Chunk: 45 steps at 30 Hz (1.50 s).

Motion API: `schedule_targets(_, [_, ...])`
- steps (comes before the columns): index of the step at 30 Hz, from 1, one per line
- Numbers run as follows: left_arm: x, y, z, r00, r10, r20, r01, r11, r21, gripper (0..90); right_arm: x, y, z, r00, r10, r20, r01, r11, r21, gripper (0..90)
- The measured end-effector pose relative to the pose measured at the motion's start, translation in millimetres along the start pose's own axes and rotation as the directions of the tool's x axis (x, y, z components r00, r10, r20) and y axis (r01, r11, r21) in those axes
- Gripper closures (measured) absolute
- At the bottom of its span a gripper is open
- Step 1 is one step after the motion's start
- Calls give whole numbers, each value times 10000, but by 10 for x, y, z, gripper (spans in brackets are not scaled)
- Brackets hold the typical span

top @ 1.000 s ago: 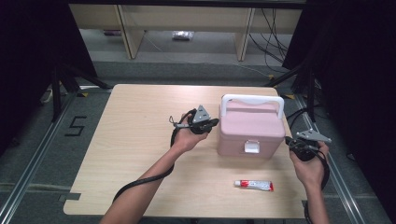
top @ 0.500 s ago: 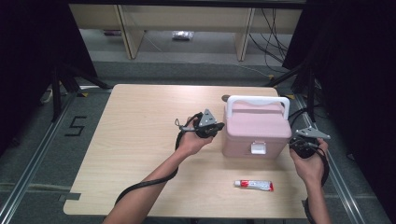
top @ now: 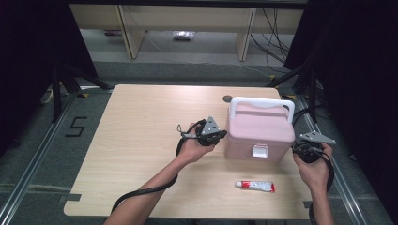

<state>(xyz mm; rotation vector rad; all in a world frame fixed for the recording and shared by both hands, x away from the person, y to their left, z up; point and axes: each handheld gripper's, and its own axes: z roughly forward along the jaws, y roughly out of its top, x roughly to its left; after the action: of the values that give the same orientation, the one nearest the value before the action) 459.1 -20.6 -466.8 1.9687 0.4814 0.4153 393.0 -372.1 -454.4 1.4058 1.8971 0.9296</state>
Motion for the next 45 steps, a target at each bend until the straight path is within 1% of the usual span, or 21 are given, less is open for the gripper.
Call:
schedule_targets(1, [-16,3,-7,10000,47,23,-47,10000,36,898,15,-11,-21,9994,330,-54,-329,9994,144,900])
schedule_targets(2, [-38,4,-15,9999,99,37,-99,9999,70,898,-28,-12,-19,9996,-267,67,268,9996,-70,900])
schedule_targets(6, [-123,-12,-54,9999,103,134,-103,9999,-23,898,2,-47,-75,10000,98,11,-98,9999,76,900])
schedule_targets(7, [-140,-17,-67,9998,101,166,-100,9999,-28,898,-27,-55,-91,9995,-320,46,320,9995,-22,900])
schedule_targets(10, [-201,-31,-103,9997,190,170,-189,9998,-31,898,16,-95,-157,10000,-5,-89,7,9999,168,900])
schedule_targets(12, [-250,-39,-131,9992,333,223,-332,9994,-38,898,-1,-120,-200,9991,-425,-44,425,9991,56,900])
schedule_targets(15, [-315,-49,-168,9987,430,260,-429,9991,-37,898,55,-162,-272,9999,103,-96,-100,9995,287,900])
schedule_targets(16, [-331,-56,-179,9985,479,274,-478,9988,-52,898,28,-171,-287,9991,-410,-44,411,9990,158,900])
schedule_targets(17, [-345,-62,-186,9987,430,258,-428,9991,-80,898,48,-184,-303,9998,-174,-135,176,9996,217,900])
schedule_targets(18, [-360,-70,-194,9986,463,241,-461,9989,-107,898,29,-187,-304,9987,-478,-192,480,9987,143,900])
schedule_targets(22, [-381,-82,-199,9989,447,130,-445,9989,-157,897,43,-200,-336,9987,-506,1,506,9986,165,900])
schedule_targets(27, [-363,-101,-206,9995,209,231,-203,9995,-244,895,34,-201,-329,9985,-552,-13,552,9983,201,900])
schedule_targets(28, [-354,-105,-206,9996,197,186,-192,9993,-310,879,59,-212,-327,9999,-87,-86,89,9996,276,900])
schedule_targets(31, [-321,-114,-257,9999,-30,159,37,9990,-449,773,28,-220,-316,9995,-215,-227,221,9994,264,896])
schedule_targets(34, [-297,-123,-364,9998,-206,34,208,9981,-577,678,35,-236,-344,9998,-29,184,23,9994,333,848])
schedule_targets(36, [-291,-130,-401,9992,-390,63,393,9969,-684,612,6,-241,-373,9982,-480,368,470,9985,277,829])
schedule_targets(37, [-280,-139,-471,9987,-508,73,513,9952,-831,579,16,-247,-385,9995,-294,108,289,9987,413,815])
schedule_targets(39, [-263,-137,-556,9959,-875,227,895,9898,-1105,536,46,-258,-430,9995,-78,319,63,9990,452,801])
schedule_targets(40, [-254,-129,-590,9929,-1154,295,1182,9848,-1270,515,21,-259,-437,9990,-400,217,391,9984,415,792])
schedule_targets(44, [-212,-53,-693,9872,-1557,336,1591,9742,-1599,462,-4,-276,-468,9979,-548,356,534,9977,414,758])
schedule_targets(45, [-202,-29,-710,9870,-1567,363,1606,9735,-1629,456,16,-283,-475,9993,-155,347,135,9984,551,754])
